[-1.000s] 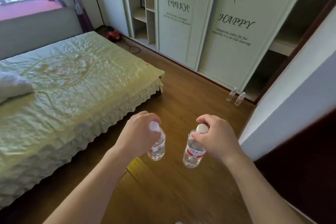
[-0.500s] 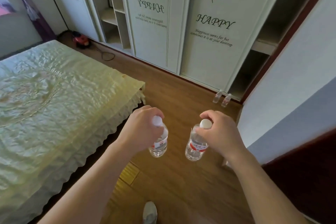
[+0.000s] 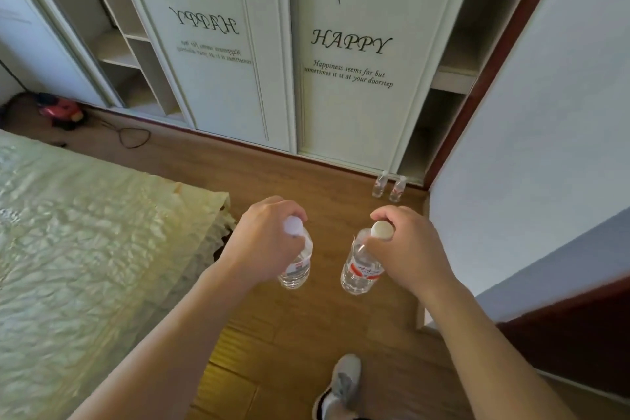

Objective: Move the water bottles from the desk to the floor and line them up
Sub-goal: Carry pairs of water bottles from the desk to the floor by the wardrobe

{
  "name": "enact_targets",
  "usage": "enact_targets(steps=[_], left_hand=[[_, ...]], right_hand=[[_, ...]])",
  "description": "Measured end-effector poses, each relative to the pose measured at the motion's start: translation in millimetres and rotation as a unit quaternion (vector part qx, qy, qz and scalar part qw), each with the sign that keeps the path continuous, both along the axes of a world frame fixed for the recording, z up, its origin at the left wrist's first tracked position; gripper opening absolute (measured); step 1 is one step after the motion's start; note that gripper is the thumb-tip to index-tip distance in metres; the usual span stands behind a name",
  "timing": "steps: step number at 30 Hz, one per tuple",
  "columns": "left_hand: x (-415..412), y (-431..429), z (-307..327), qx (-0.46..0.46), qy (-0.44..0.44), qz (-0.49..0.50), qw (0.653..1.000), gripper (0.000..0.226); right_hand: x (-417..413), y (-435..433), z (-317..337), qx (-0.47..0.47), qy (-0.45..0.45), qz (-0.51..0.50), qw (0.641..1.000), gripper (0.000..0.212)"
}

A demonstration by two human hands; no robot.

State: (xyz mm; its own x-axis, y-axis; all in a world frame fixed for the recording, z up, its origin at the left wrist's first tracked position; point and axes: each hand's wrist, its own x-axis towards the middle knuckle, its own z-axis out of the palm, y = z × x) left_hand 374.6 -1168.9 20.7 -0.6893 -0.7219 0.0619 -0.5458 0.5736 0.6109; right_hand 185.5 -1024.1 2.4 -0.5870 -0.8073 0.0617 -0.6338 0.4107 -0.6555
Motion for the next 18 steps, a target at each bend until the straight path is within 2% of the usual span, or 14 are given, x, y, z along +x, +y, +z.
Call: enact_targets(steps=[13, 18], left_hand=[[-196.1, -152.1, -19.5, 0.013, -0.023, -0.026, 0.999, 0.023], [-269.3, -212.1, -30.6, 0.019, -0.033, -0.042, 0.998, 0.024]], right_hand=[[-178.6, -141.8, -29.4, 0.039, -0.015, -0.029, 0.999, 0.025], [-243.7, -194.3, -41.0, 0.074, -0.004, -0.055, 0.996, 0.032]])
